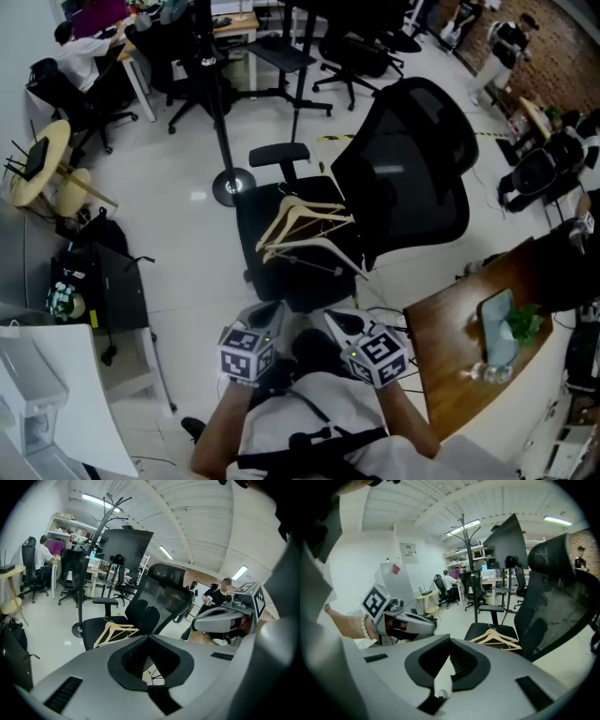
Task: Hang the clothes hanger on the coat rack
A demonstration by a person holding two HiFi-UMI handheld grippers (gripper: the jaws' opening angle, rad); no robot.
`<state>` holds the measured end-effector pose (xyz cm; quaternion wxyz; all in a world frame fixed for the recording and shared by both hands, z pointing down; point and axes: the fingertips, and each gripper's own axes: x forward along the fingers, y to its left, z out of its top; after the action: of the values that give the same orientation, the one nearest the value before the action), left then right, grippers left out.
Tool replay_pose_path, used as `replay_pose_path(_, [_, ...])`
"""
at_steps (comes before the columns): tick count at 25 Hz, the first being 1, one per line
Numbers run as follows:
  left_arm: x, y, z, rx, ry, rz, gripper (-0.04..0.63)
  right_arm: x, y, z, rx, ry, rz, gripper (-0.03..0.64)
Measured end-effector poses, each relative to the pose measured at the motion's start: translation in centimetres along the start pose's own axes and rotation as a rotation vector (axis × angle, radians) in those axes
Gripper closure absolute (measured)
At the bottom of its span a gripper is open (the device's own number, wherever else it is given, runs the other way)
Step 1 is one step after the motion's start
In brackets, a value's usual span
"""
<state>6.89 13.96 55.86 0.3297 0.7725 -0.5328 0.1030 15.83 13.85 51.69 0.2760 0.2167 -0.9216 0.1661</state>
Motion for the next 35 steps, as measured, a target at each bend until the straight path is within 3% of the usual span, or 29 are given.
replay_pose_path(8, [5.3, 1.8, 2.2, 0.099, 0.070, -0.050, 0.588, 0.5, -5.1, 0.5, 0.094, -0.039, -0.102, 0.609])
replay_pose_path(10, [7.2, 2.3, 2.8, 0.124, 0.116, -0.068, 0.491, 1.6, -6.2, 1.2, 0.118, -0.034, -0.095, 0.609])
replay_pose_path(13, [10.9, 2.9, 2.7, 0.181, 0.195, -0.089, 0.491, 3.6, -8.6, 1.1, 0.157, -0.016, -0.089, 0.609])
replay_pose_path(20, [20.5, 5.2, 0.6, 0.352, 0.360, -0.161, 0.431, 7.9, -15.0, -0.4, 0.252, -0.003, -0.109, 0.611])
replay_pose_path(27, [28.8, 8.9, -3.1, 0.454, 0.504, -0.213, 0.405, 10.5, -19.6, -3.1, 0.333, 0.028, -0.134, 0.609])
replay_pose_path(32, [34.8, 11.2, -5.2, 0.460, 0.575, -0.219, 0.376, 12.2, -22.5, -4.5, 0.357, 0.025, -0.145, 0.610])
replay_pose_path(35, [37.6, 12.4, -7.0, 0.510, 0.616, -0.223, 0.376, 12.9, -24.0, -5.2, 0.371, 0.019, -0.152, 0.609])
